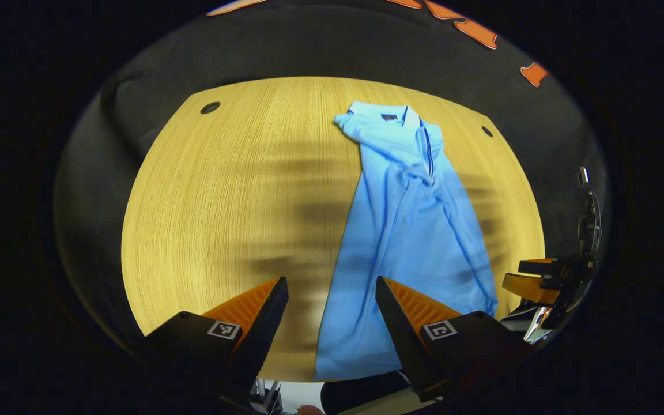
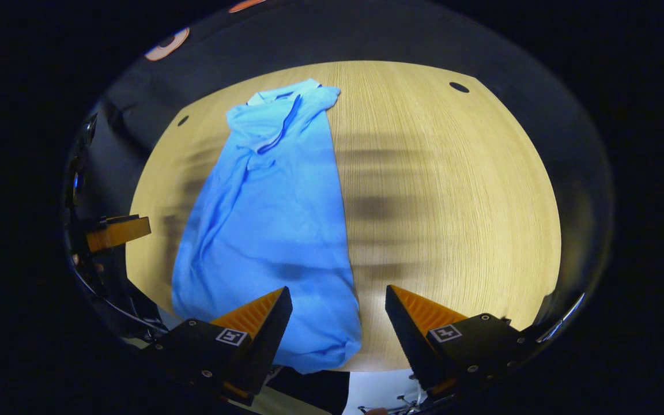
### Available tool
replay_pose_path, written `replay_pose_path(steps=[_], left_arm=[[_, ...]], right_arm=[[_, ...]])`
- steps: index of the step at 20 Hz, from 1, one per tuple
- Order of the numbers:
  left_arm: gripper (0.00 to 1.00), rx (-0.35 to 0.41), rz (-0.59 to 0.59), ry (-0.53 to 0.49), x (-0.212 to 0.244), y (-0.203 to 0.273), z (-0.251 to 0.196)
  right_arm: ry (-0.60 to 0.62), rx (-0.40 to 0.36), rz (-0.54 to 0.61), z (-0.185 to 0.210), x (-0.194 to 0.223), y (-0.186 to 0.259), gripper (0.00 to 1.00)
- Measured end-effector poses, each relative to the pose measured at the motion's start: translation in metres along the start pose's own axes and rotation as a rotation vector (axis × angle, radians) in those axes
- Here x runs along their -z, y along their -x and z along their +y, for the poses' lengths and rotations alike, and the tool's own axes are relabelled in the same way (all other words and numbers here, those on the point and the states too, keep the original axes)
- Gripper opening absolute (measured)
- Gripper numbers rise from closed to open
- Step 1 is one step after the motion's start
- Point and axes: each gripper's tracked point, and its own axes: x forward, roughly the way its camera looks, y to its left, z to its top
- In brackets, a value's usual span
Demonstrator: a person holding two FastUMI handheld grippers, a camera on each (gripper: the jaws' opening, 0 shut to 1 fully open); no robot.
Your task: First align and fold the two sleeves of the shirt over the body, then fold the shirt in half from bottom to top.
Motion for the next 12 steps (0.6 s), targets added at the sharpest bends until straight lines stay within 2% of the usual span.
replay_pose_path(steps=[3,6,12], left_arm=[[0.99,0.006,0.04,0.019,0.041,0.004,0.002],[0.99,-0.011,0.07,-0.013,0.078,-0.003,0.005],[1.0,-0.017,0.144,-0.019,0.129,-0.012,0.002]], right_arm=[[-0.009,0.009,0.057,0.005,0.035,-0.005,0.98],[-0.018,0.03,0.105,0.004,0.064,-0.012,0.99],[-0.047,0.036,0.165,0.007,0.101,-0.023,0.98]])
